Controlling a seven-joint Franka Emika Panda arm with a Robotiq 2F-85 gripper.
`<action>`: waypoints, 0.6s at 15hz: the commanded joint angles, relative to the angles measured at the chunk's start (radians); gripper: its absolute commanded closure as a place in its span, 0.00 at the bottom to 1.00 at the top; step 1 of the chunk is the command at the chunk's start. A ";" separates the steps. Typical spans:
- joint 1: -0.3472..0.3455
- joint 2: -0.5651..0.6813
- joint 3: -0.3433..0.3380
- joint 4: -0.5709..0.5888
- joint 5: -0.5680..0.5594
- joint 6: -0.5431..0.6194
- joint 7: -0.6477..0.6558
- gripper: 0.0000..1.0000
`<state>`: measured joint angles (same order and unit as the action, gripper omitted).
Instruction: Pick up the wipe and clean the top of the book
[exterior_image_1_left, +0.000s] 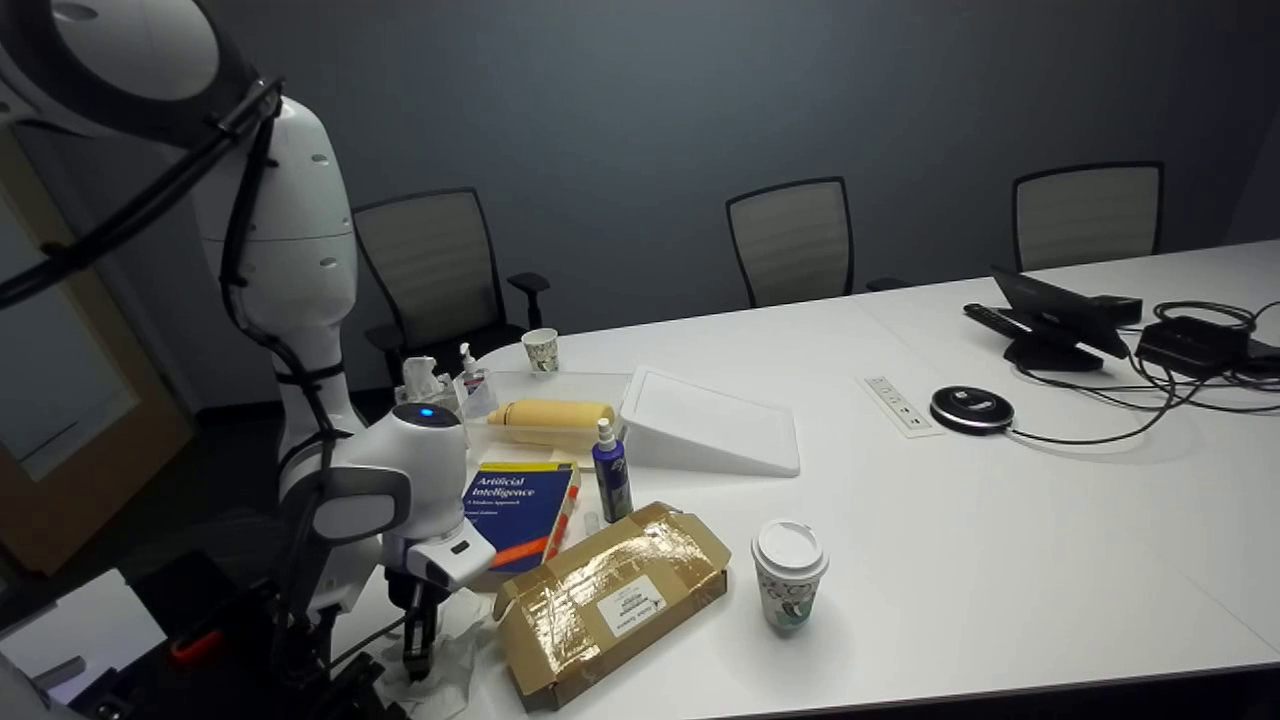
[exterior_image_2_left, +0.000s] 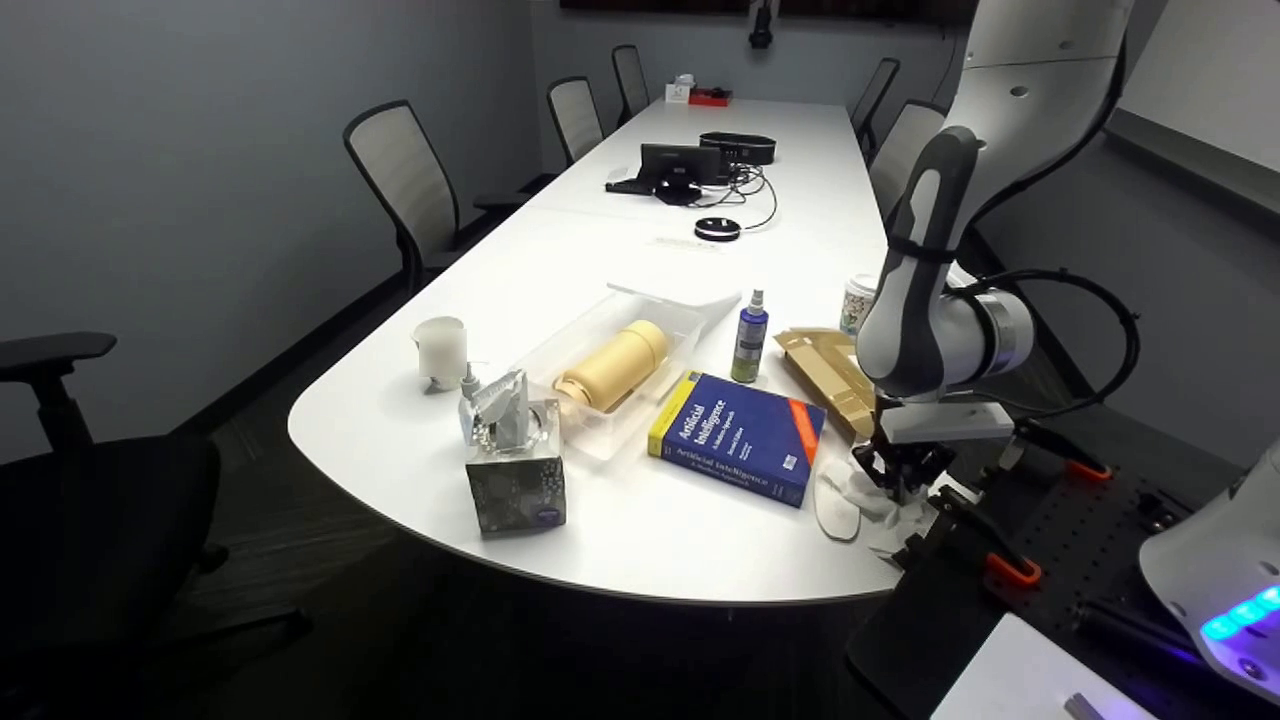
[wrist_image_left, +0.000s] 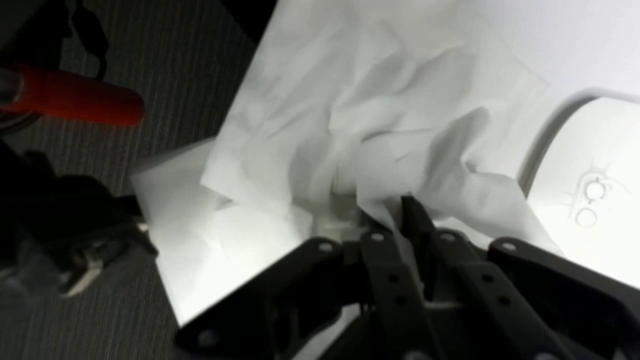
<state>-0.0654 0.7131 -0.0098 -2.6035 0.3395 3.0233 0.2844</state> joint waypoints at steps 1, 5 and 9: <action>0.049 -0.051 -0.029 -0.014 -0.005 0.002 0.032 1.00; 0.072 -0.173 -0.053 -0.051 -0.022 -0.023 0.016 0.99; 0.096 -0.351 -0.077 -0.095 -0.038 -0.081 0.019 0.99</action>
<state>-0.0015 0.5353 -0.0602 -2.6242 0.3286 3.0021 0.2841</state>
